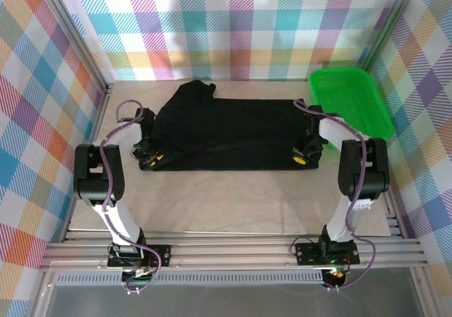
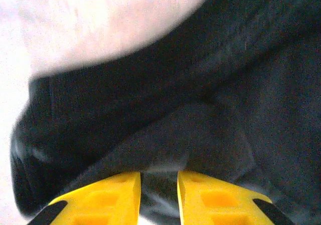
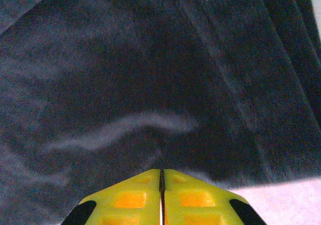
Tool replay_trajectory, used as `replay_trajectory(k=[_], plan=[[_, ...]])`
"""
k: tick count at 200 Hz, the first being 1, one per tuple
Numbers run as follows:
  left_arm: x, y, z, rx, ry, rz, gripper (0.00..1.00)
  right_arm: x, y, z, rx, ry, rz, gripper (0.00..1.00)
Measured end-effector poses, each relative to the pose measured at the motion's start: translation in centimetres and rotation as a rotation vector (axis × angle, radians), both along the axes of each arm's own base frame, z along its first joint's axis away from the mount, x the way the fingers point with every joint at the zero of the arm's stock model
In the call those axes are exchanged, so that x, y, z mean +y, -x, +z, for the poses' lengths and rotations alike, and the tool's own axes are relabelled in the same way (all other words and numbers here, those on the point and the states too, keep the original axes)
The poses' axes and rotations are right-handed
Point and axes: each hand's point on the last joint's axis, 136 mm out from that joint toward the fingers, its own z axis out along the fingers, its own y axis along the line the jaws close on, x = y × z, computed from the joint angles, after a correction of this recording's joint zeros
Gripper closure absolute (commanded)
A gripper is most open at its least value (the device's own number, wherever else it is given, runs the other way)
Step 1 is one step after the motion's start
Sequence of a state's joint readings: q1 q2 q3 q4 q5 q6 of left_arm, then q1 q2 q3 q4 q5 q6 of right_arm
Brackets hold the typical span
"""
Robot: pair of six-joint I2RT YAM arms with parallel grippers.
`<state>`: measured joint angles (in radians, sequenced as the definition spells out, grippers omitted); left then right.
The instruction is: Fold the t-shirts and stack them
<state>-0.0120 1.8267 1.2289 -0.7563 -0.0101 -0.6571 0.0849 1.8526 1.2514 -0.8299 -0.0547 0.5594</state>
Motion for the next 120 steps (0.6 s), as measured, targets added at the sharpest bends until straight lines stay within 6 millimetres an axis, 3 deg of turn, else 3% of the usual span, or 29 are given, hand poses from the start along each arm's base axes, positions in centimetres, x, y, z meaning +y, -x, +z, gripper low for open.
replay_trajectory(k=[37,74,100,120], plan=[[2.8,-1.6,-1.4,0.034,-0.070,-0.037,0.76,-0.9,0.1,-1.7,0.072,0.058,0.034,0.88],[3.7,-2.8,-1.4,0.042,-0.100,-0.082,0.76,-1.2,0.3,-1.7,0.088,0.093,0.073,0.84],[4.6,-2.8,-1.1,0.045,-0.153,-0.109,0.61,-1.3,0.5,-1.7,0.092,0.101,0.091,0.84],[6.3,-2.7,0.4,0.028,-0.261,-0.121,0.60,-1.6,0.6,-1.7,0.094,0.114,0.109,0.84]])
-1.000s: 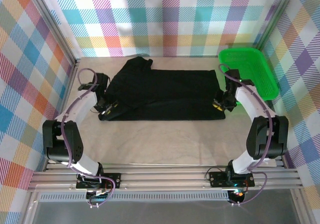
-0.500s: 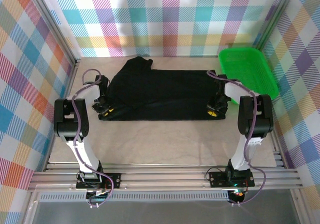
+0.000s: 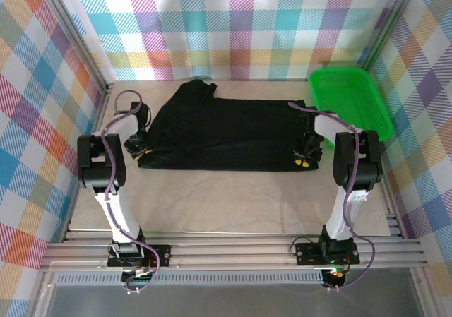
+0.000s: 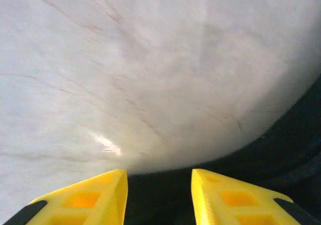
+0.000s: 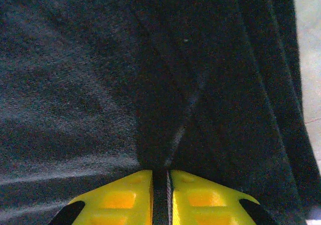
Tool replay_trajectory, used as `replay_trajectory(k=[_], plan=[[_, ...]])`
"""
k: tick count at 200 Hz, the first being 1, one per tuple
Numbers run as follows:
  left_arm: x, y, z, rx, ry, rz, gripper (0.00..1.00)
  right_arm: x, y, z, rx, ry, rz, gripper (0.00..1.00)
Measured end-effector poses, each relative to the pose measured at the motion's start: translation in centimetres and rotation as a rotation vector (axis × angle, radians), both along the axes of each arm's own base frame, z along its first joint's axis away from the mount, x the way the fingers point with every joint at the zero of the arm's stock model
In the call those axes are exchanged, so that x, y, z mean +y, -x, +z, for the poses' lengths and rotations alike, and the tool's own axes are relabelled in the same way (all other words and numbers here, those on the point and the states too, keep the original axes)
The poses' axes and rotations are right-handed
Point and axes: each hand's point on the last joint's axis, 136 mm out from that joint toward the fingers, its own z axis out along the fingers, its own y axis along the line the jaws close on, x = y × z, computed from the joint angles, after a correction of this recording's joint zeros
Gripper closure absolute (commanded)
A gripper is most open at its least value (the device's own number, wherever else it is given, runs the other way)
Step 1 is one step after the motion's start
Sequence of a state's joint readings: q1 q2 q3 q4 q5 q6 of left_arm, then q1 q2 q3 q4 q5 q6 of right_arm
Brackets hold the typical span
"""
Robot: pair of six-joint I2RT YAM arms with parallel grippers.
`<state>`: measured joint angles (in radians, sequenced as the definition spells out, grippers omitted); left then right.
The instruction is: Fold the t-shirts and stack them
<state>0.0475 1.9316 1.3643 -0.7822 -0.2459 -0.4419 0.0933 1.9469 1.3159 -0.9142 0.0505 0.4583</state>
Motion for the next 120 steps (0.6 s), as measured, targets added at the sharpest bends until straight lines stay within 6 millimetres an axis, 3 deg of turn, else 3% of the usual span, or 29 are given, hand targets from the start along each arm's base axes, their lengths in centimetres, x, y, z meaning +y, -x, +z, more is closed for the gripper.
replay_trajectory(k=[34,53,89,120], plan=[[0.5,0.3,5.7,-0.131,-0.054,0.008,0.61,-0.1,0.1,0.4,-0.005,0.024,0.042,0.81],[-1.0,1.7,6.8,-0.185,0.022,0.041,0.63,0.1,-0.1,1.2,-0.023,0.033,0.057,0.81],[-5.1,3.1,3.6,-0.133,0.193,0.076,0.68,1.0,-0.8,2.5,-0.070,0.019,0.075,0.81],[-5.4,2.9,-1.0,-0.011,0.207,0.116,0.76,1.4,-0.8,2.3,-0.065,0.008,0.080,0.78]])
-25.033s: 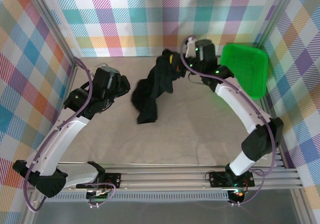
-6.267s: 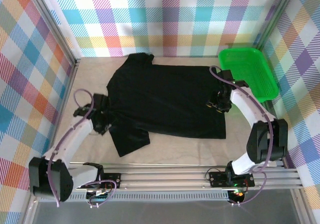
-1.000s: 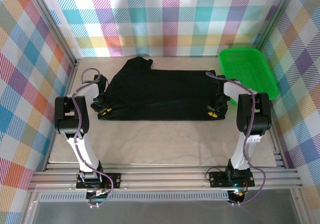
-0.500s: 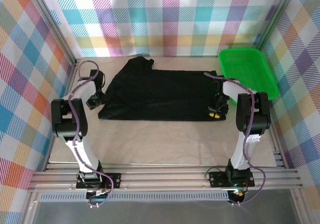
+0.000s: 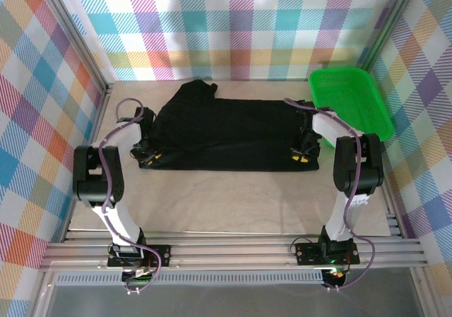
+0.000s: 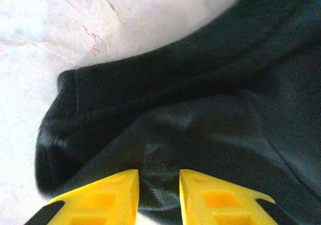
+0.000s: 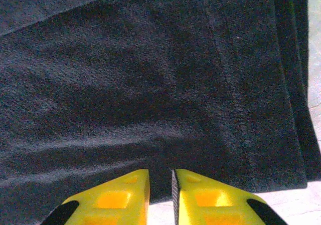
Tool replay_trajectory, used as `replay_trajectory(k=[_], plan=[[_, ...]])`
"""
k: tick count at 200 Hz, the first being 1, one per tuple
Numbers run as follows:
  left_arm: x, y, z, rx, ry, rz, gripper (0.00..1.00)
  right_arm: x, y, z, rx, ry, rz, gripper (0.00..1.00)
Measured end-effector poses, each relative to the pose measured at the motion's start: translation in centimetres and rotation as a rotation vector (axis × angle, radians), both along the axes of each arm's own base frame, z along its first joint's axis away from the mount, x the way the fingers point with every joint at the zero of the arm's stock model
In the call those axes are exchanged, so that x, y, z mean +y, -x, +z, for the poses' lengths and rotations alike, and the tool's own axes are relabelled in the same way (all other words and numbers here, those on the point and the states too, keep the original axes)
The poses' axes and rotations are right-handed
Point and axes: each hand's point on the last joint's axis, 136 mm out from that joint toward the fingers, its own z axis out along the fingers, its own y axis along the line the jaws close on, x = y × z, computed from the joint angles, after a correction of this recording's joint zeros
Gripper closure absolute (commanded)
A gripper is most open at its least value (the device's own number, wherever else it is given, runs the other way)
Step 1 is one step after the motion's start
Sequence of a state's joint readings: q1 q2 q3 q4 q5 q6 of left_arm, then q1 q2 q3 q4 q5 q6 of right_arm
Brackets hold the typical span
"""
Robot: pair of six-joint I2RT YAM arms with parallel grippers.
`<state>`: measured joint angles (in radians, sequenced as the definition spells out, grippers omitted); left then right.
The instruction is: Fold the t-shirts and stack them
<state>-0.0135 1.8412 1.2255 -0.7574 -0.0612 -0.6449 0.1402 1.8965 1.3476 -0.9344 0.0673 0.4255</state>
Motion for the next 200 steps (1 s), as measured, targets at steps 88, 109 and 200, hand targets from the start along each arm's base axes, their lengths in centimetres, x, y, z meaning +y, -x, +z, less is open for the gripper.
replay_trajectory(k=[88,109,200], plan=[[3.9,1.2,-1.4,0.021,-0.020,0.132,0.77,0.9,0.8,-2.4,0.102,0.023,0.035,0.75],[4.7,3.7,-1.5,0.016,0.014,0.213,0.77,1.5,2.2,-2.4,0.113,0.028,0.061,0.74],[5.4,13.1,-1.1,0.092,0.065,0.393,0.61,3.0,12.1,-2.3,0.203,0.025,0.113,0.68]])
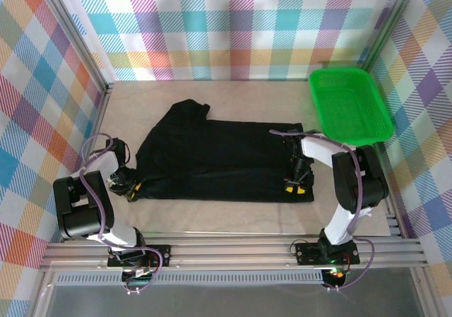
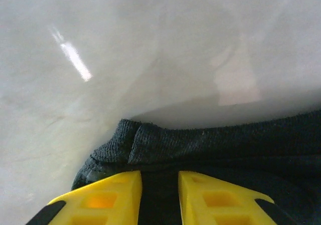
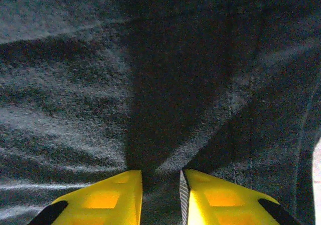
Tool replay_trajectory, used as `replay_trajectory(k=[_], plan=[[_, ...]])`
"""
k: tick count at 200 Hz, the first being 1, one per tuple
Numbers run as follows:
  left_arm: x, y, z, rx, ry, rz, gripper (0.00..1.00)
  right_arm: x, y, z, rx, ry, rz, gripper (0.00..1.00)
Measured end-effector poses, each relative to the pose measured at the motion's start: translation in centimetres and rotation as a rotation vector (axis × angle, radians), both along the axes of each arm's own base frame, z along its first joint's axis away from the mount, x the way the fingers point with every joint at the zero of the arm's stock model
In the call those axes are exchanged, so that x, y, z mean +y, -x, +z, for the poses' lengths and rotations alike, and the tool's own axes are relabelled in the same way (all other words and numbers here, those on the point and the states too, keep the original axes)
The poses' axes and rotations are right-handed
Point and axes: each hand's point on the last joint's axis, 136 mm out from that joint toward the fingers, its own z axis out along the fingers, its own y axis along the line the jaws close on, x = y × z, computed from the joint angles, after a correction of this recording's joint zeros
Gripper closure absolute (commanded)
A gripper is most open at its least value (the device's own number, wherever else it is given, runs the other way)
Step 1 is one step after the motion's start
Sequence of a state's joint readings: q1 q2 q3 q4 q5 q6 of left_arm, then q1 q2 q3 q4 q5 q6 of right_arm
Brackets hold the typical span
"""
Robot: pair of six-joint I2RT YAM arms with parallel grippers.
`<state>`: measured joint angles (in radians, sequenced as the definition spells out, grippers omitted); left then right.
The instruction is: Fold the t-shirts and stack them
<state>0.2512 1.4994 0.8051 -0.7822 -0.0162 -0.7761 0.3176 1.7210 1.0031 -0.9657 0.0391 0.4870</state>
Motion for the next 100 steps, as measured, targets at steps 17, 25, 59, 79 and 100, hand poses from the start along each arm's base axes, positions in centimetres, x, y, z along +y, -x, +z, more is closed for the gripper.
replay_trajectory(k=[17,25,59,79,100], plan=[[0.0,0.4,1.5,0.011,-0.027,0.002,0.55,0.7,-0.4,1.1,-0.054,-0.026,0.018,0.59],[0.1,-0.1,2.7,-0.002,-0.047,-0.007,0.53,1.2,-0.9,2.0,-0.104,-0.049,0.023,0.56],[-4.1,-4.5,6.8,-0.169,-0.064,-0.102,0.47,5.1,-3.8,7.5,-0.361,-0.289,0.031,0.46],[-9.0,-4.6,6.6,-0.206,0.021,-0.137,0.42,8.5,-5.4,10.6,-0.485,-0.512,0.027,0.43],[-13.0,-3.9,5.4,-0.202,0.109,-0.133,0.40,11.1,-6.5,12.4,-0.520,-0.670,0.021,0.44]])
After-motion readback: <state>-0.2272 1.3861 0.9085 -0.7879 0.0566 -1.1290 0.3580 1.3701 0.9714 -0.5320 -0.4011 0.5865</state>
